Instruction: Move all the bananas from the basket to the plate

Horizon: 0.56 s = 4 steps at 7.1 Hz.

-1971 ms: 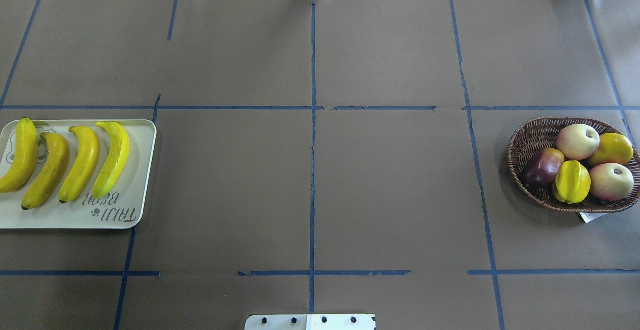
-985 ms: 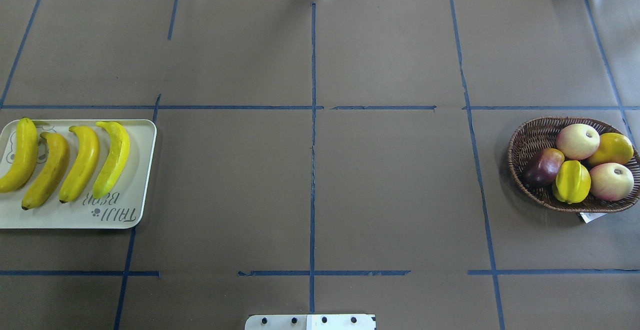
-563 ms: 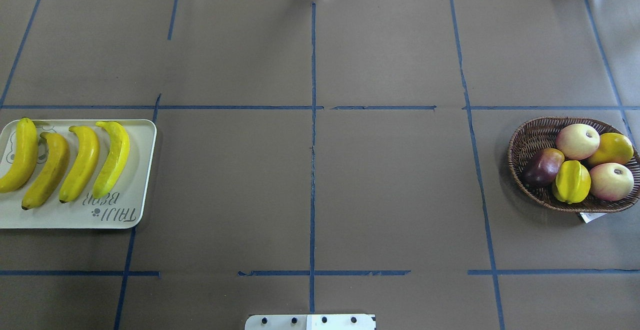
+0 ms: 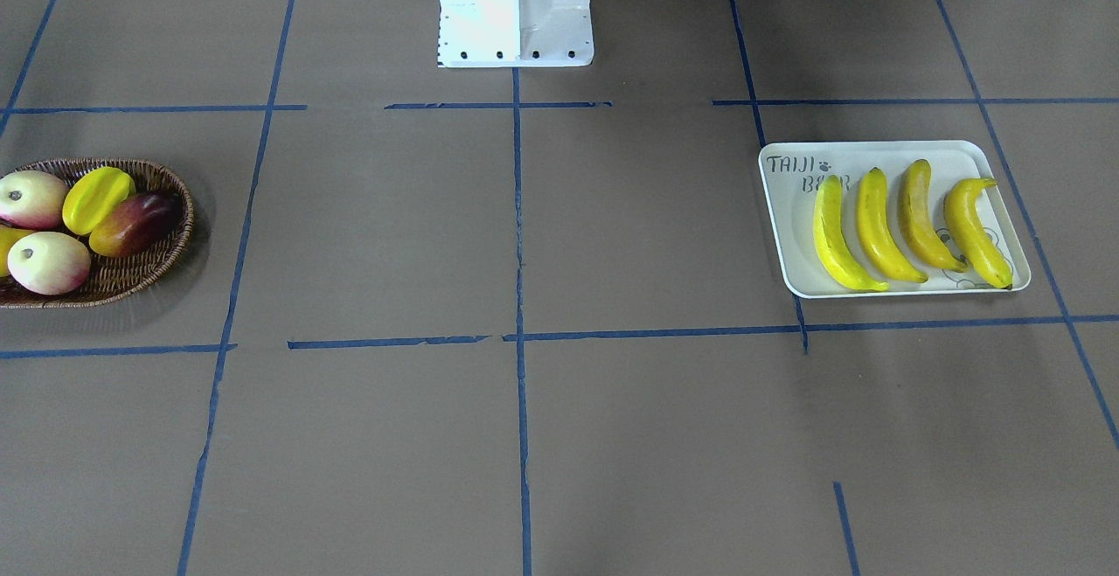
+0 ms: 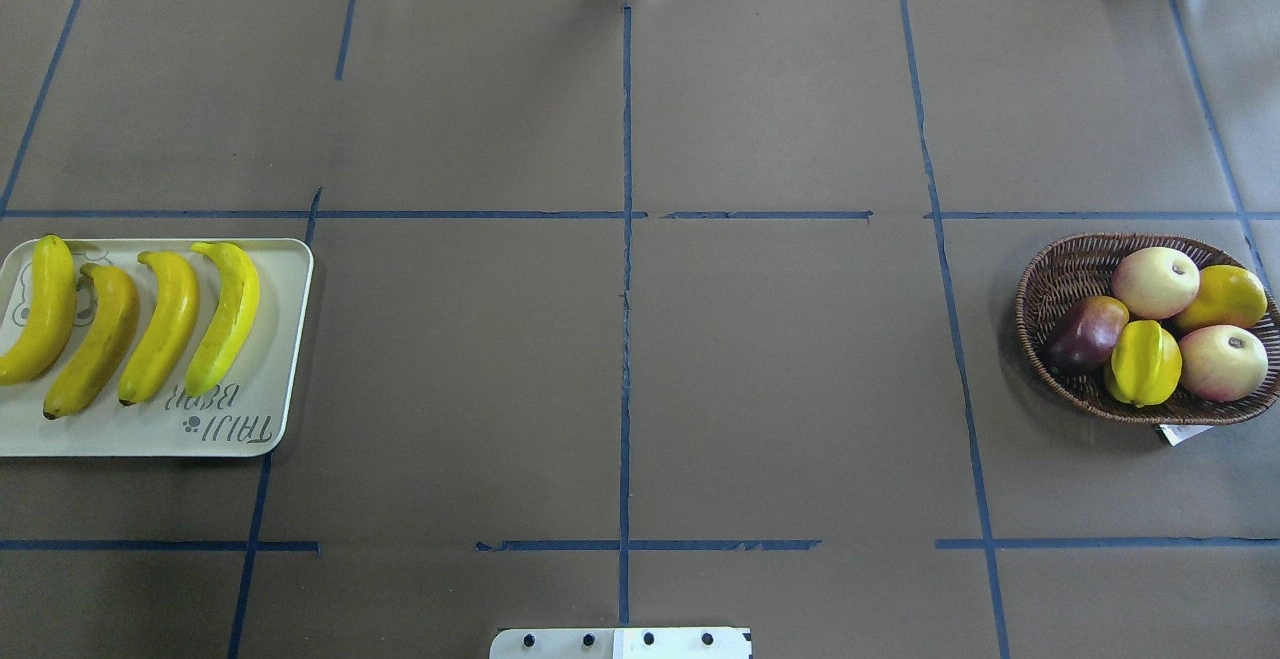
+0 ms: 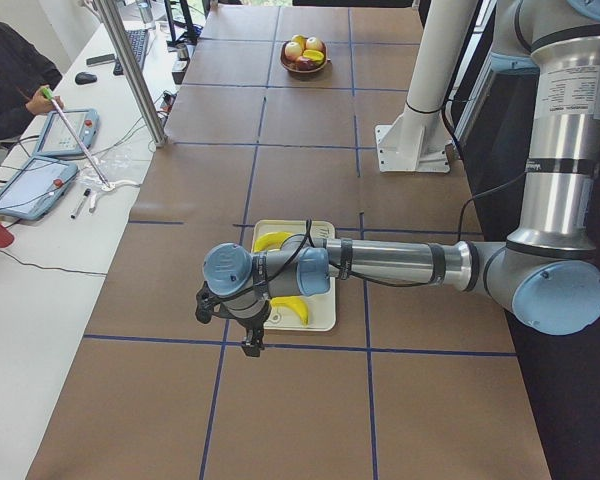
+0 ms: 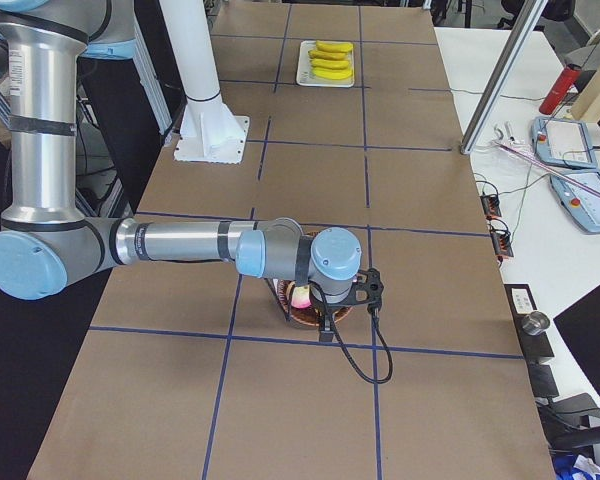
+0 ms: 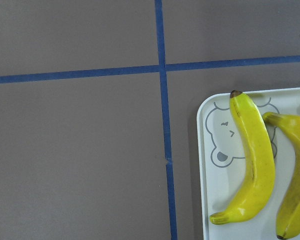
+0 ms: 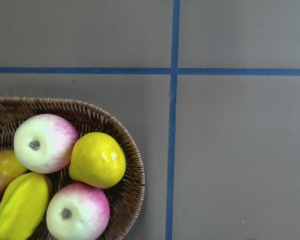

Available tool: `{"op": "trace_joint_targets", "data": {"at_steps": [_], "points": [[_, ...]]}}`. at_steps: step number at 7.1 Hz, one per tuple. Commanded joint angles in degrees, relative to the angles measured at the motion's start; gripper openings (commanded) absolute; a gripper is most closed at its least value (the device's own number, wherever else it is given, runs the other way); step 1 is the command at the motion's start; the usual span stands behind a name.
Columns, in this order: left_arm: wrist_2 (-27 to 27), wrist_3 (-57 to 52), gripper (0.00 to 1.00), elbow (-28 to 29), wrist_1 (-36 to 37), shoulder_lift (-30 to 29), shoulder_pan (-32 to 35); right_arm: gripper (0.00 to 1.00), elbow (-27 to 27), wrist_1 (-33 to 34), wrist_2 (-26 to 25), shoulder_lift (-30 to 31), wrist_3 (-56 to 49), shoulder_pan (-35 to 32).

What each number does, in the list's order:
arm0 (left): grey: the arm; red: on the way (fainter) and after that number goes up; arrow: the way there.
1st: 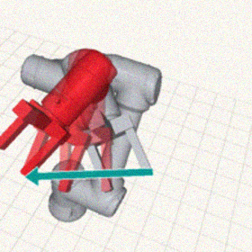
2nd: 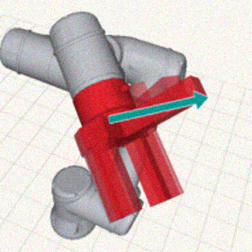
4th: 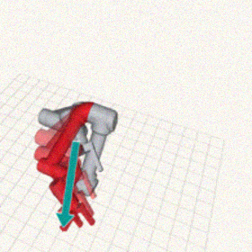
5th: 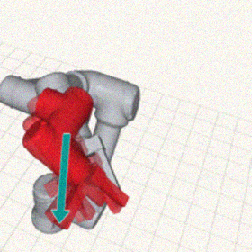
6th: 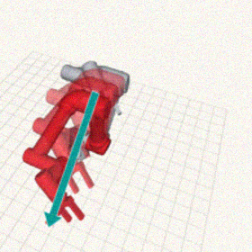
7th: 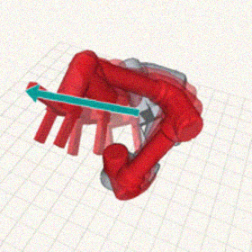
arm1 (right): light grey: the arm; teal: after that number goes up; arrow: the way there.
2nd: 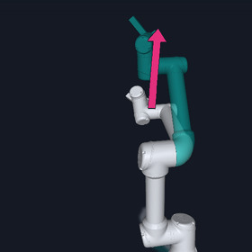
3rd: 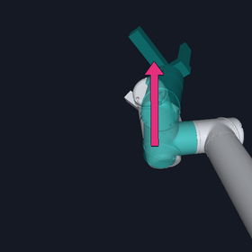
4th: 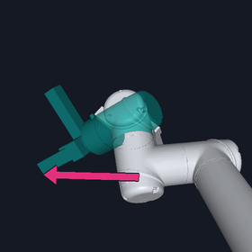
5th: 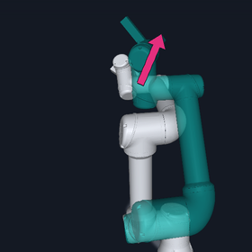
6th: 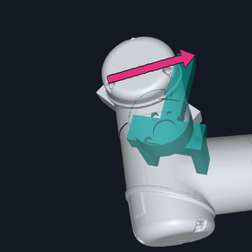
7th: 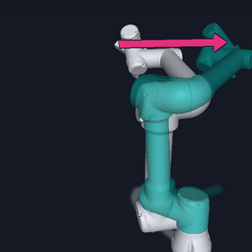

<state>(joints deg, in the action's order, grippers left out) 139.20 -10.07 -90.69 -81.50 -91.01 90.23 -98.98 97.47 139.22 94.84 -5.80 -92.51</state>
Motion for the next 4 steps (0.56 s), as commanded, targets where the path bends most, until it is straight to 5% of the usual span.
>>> {"op": "trace_joint_targets", "data": {"at_steps": [1,4], "points": [[0.1,0.1,1.0,0.0,-0.1,-0.2,0.0,1.0,-0.1,0.0,0.0,0.0,0.0,0.0],[0.1,0.3,1.0,0.0,-0.1,-0.5,0.0,1.0,0.5,0.0,-0.5,0.2,-0.4,0.0]]}}
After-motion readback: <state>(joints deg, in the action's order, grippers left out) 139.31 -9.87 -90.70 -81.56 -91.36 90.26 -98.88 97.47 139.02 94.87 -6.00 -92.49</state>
